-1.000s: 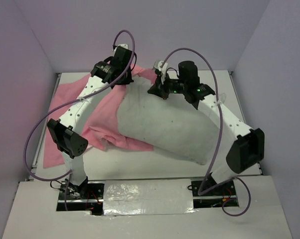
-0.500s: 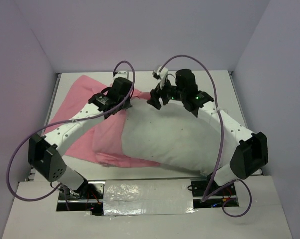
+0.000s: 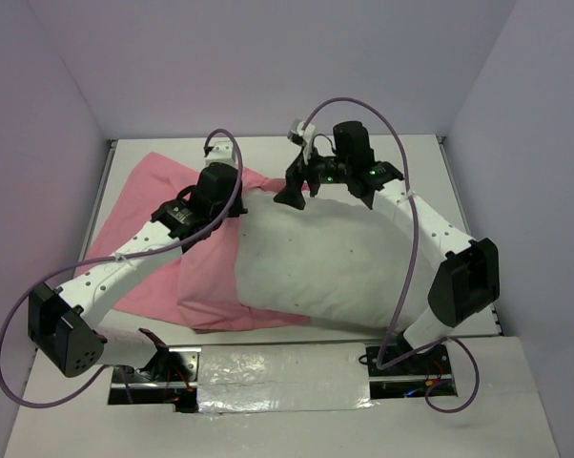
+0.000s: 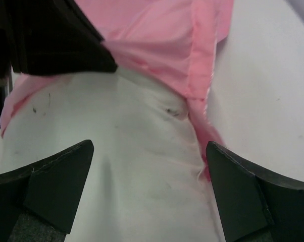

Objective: Put the pillow into the pillowcase

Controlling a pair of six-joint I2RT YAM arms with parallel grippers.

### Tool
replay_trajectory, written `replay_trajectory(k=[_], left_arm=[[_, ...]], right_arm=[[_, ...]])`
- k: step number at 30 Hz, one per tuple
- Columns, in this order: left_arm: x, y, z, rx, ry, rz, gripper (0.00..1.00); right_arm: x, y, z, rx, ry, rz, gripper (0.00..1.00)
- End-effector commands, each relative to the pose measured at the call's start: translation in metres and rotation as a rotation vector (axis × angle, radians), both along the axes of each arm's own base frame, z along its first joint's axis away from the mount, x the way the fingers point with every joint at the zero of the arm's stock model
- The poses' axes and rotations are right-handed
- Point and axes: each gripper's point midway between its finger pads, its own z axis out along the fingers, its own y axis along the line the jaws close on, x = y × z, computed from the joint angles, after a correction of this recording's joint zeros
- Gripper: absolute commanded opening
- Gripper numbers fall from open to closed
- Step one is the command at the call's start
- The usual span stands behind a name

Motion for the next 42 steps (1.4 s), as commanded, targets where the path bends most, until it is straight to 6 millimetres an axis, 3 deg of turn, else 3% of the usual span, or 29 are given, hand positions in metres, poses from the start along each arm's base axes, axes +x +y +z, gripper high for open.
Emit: replay_trajectory(k=[1, 8, 11, 13, 14, 17, 19, 21, 24, 27, 31, 35, 38, 40, 42], left_arm=[[0.007, -0.006, 0.049, -0.091, -0.15, 0.008, 0.0], [0.011, -0.009, 0.059, -0.077, -0.174, 0.002, 0.0], [0.01, -0.012, 0.069, -0.081, -0.204, -0.009, 0.0], [0.01, -0.013, 0.075, -0.082, -0.223, -0.02, 0.0], [0.01, -0.013, 0.077, -0.083, -0.226, -0.023, 0.0], [0.01, -0.013, 0.081, -0.074, -0.225, -0.02, 0.0], [0.012, -0.011, 0.088, -0.073, -0.229, -0.006, 0.18], [0.014, -0.006, 0.086, -0.046, -0.213, 0.022, 0.32], [0.015, -0.001, 0.093, -0.015, -0.202, 0.05, 0.4], [0.014, -0.001, 0.08, 0.03, -0.154, 0.035, 0.42], [0.001, -0.017, 0.052, 0.054, -0.03, -0.084, 0.62], [-0.033, -0.036, 0.03, 0.071, 0.07, -0.221, 0.84], [-0.054, -0.04, 0.018, 0.093, 0.105, -0.241, 0.86], [-0.056, -0.029, 0.014, 0.13, 0.113, -0.201, 0.81], [-0.055, -0.019, 0.011, 0.156, 0.122, -0.147, 0.69]], right_arm=[[-0.022, 0.001, -0.042, -0.056, 0.11, 0.093, 1.0], [-0.063, 0.006, -0.093, -0.16, 0.169, 0.265, 0.94], [-0.068, 0.01, -0.107, -0.195, 0.163, 0.283, 0.86], [-0.075, 0.015, -0.101, -0.185, 0.138, 0.346, 0.48], [-0.077, 0.017, -0.097, -0.18, 0.128, 0.356, 0.0], [-0.059, 0.021, -0.082, -0.179, 0.07, 0.26, 0.0], [-0.039, 0.016, -0.067, -0.195, 0.001, 0.155, 0.0], [-0.037, 0.011, -0.053, -0.189, -0.042, 0.119, 0.0], [-0.043, 0.009, -0.049, -0.169, -0.045, 0.106, 0.0], [-0.048, 0.005, -0.044, -0.156, -0.049, 0.099, 0.0], [-0.047, 0.003, -0.043, -0.162, -0.053, 0.085, 0.0], [-0.048, 0.004, -0.041, -0.155, -0.05, 0.086, 0.0], [-0.049, 0.005, -0.039, -0.147, -0.048, 0.086, 0.0], [-0.048, 0.005, -0.039, -0.148, -0.048, 0.083, 0.0], [-0.05, 0.005, -0.039, -0.147, -0.046, 0.084, 0.0]])
